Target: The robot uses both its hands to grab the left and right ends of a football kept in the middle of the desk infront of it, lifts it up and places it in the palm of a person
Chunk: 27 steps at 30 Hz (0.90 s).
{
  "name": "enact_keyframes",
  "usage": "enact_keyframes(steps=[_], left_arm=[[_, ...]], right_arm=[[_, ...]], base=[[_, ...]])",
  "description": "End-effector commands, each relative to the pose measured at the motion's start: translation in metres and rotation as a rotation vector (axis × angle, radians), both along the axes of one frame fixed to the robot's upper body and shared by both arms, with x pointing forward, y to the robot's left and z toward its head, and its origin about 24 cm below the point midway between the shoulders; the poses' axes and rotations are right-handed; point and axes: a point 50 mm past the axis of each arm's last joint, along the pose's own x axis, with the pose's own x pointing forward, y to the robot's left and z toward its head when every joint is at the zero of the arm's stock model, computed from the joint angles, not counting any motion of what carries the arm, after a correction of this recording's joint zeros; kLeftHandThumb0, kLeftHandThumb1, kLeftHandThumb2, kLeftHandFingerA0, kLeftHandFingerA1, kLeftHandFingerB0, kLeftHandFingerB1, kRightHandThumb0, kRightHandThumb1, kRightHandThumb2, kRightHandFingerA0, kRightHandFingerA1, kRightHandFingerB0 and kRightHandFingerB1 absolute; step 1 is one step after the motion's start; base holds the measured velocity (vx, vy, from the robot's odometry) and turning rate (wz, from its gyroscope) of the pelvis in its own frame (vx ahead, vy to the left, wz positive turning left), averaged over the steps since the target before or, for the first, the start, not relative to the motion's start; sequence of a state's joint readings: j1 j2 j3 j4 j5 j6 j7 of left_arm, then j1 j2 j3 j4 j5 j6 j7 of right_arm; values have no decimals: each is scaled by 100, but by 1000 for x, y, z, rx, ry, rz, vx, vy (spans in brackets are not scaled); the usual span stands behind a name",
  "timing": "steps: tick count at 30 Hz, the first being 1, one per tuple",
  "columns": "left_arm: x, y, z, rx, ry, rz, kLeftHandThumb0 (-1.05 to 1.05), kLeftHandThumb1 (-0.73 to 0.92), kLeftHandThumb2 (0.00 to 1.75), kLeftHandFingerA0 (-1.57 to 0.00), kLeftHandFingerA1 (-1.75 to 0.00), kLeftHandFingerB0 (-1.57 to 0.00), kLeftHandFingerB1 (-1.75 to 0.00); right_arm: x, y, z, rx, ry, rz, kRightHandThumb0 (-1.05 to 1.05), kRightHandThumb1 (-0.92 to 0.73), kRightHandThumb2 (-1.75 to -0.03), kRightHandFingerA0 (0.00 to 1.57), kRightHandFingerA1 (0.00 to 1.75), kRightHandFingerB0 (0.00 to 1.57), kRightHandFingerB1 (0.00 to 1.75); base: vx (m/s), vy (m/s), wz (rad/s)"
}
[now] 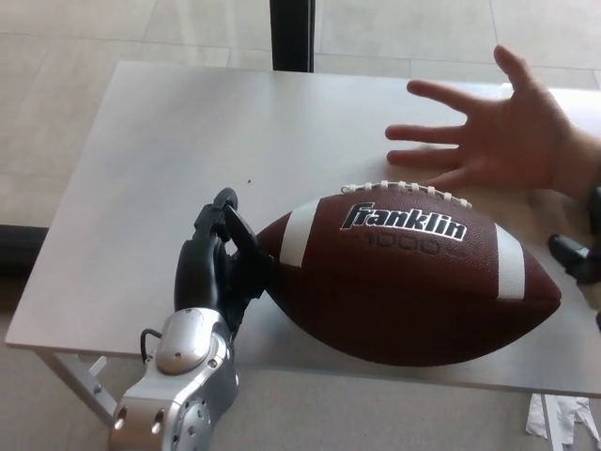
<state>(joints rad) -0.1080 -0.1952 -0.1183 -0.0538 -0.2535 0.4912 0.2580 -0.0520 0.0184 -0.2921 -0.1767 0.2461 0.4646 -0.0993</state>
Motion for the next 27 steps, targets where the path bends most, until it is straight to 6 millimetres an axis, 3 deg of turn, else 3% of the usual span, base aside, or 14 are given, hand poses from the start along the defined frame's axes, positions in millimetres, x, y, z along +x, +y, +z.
enact_keyframes(steps=[1,6,7,8,9,10,15,19,27], left_arm=[[-14,-16,-14,-74,80,0,-95,92,132,-1,-39,0,-5],[-16,-15,-15,-68,81,7,-92,88,130,0,-38,0,-7],[-16,-14,-15,-74,75,8,-93,89,131,0,-38,0,-6],[-16,-14,-15,-76,74,8,-93,89,131,0,-38,0,-6],[-16,-14,-16,-76,73,8,-92,89,130,0,-38,0,-7],[-17,-13,-16,-76,73,7,-93,89,131,0,-35,0,-6],[-17,-13,-16,-76,71,9,-94,90,131,-1,-39,0,-6],[-14,-13,-14,-72,60,4,-95,90,132,0,-36,0,-5],[-11,-11,-13,-64,55,6,-94,91,132,0,-43,0,-6]], right_arm=[[-1,-17,13,89,-16,-96,-92,-91,-80,43,47,26,33],[-3,-27,22,111,-48,-150,-89,-92,-81,48,50,30,34],[-6,-26,22,124,-48,-172,-81,-79,-114,46,59,27,47],[-7,-25,22,130,-48,-180,-81,-79,-114,46,59,27,47],[-10,-23,21,131,-48,-177,-83,-92,-77,50,49,34,33],[-14,-19,17,130,-39,-166,-85,-92,-75,50,49,38,34],[-34,-1,-1,83,61,-83,-88,-92,-75,43,45,33,32],[-45,18,-23,45,181,-39,-95,-91,-79,53,52,29,32],[-56,43,-43,20,277,56,-105,-92,-85,39,47,29,34]], base=[[0,0,0],[0,0,0],[0,0,0],[0,0,0],[0,0,0],[0,0,0],[0,0,0],[0,0,0],[0,0,0]])
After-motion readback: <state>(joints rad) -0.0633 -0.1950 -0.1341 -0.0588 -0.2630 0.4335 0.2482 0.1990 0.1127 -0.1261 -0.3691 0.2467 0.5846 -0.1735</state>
